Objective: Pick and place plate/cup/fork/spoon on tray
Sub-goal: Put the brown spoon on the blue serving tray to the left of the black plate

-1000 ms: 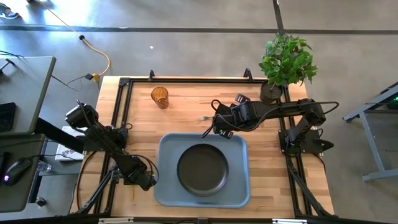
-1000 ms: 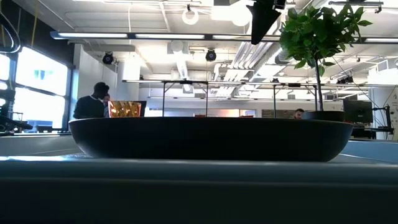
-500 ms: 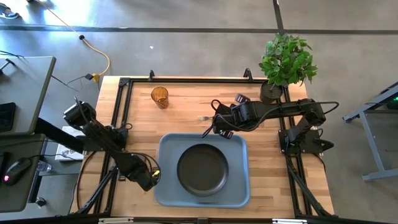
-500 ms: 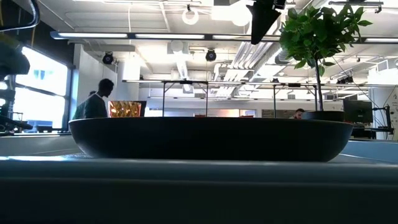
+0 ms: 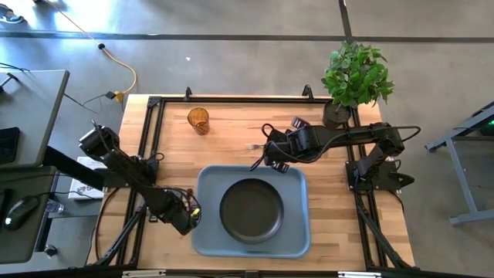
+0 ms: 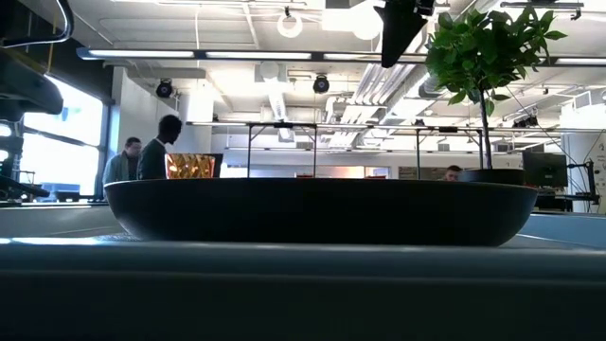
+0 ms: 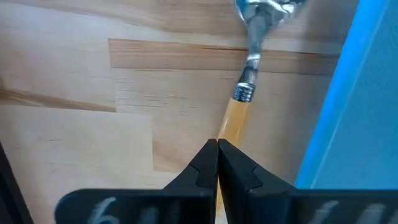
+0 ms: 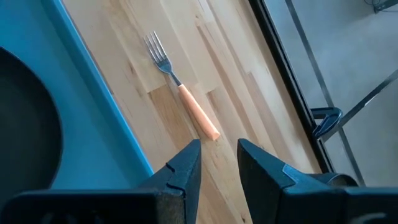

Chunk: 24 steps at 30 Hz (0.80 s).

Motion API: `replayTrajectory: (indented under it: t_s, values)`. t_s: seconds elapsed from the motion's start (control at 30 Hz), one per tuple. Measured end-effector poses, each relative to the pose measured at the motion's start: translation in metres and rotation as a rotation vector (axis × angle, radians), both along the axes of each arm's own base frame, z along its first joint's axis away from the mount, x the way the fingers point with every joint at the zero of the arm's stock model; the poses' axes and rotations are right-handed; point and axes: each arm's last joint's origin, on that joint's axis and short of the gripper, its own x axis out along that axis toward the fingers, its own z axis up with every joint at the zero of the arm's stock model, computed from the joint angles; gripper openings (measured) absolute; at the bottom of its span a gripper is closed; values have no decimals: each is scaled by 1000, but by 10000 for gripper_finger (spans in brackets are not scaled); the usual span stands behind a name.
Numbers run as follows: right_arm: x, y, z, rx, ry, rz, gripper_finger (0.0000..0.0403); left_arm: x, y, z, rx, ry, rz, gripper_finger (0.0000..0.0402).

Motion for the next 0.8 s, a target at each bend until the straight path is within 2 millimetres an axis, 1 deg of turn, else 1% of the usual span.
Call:
replayTrajectory:
  t_s: [0.3, 0.4, 0.57, 0.67, 0.8]
  values:
    - [0, 1, 0, 16, -5, 1, 94, 0, 1, 0, 14, -1, 5, 1]
    - [0, 0, 0, 16, -5, 1, 94, 0, 1, 0, 15, -3, -2, 9]
    - [0, 0, 0, 16, -5, 0, 94, 0, 1, 0, 15, -6, -17, 43]
    - [1, 1, 0, 16, -5, 1, 94, 0, 1, 0, 13, -11, -17, 73]
    - [1, 1, 0, 17, -14, 3, 94, 3, -1, 0, 16, -62, -45, 113]
